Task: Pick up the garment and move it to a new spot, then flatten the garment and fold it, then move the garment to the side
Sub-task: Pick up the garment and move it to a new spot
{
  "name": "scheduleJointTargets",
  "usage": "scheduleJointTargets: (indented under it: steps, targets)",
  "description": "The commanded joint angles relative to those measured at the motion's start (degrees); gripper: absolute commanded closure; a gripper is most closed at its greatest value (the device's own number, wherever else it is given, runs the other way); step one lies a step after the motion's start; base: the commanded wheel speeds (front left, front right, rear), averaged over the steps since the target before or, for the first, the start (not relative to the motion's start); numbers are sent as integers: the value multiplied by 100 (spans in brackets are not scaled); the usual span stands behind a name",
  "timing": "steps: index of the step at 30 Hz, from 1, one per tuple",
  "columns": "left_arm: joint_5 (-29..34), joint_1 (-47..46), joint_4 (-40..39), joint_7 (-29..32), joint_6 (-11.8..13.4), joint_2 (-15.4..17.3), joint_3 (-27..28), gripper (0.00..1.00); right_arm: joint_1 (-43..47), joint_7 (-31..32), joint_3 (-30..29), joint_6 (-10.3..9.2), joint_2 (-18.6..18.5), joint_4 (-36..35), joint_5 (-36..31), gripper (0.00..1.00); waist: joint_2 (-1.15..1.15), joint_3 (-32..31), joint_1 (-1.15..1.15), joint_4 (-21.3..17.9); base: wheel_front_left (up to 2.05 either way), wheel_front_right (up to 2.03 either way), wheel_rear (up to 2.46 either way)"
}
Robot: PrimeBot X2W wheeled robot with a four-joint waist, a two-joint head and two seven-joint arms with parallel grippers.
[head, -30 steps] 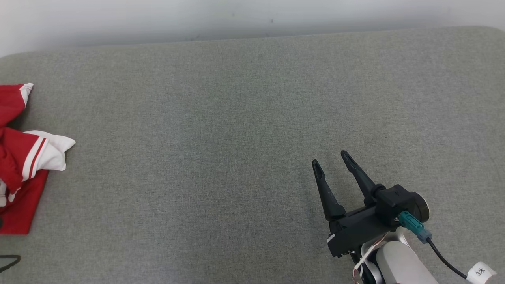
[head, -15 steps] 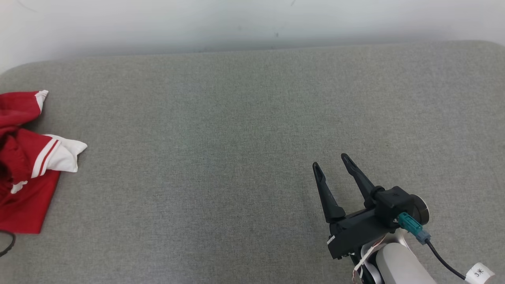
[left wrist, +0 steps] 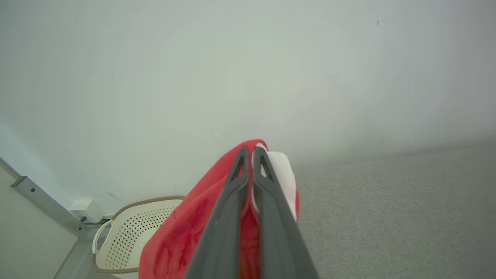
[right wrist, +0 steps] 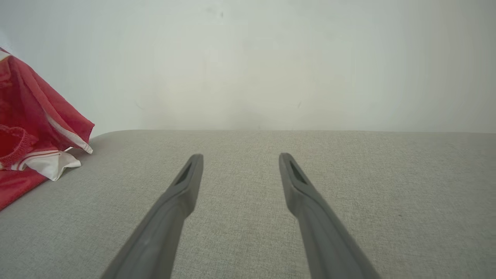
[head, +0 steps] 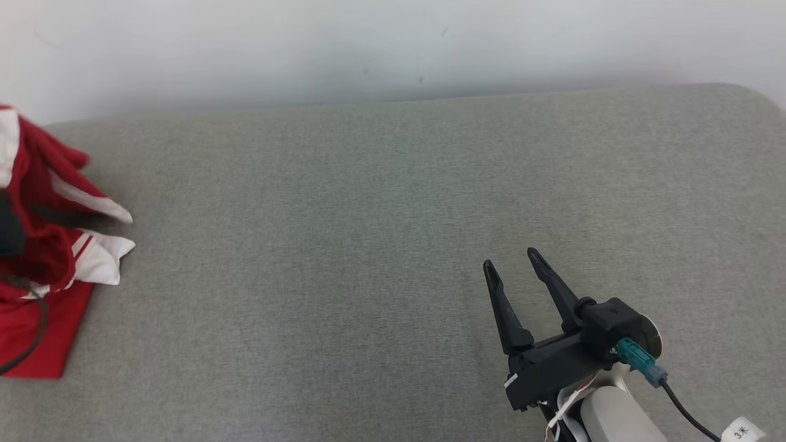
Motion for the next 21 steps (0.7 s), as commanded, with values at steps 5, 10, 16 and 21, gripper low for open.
scheduleJointTargets:
  steps: [5,10,16,21]
  targets:
    - [-132,-38,-677,147,3,24,-236,100,106,-18,-41,4,64,-15,58,0,0,-106,1,-209,0,0,0]
    - [-182,71,-1428,358,3,55,-396,100,135,-18,-76,4,124,-34,63,0,0,-163,1,-445,0,0,0]
    - [-246,195,-2493,705,17,-61,-626,100,206,-18,-129,4,180,-48,67,0,0,-241,1,-812,0,0,0]
    - [-363,276,-3309,1004,35,-277,-850,100,227,-18,-151,4,222,-60,72,0,0,-228,1,-1108,0,0,0]
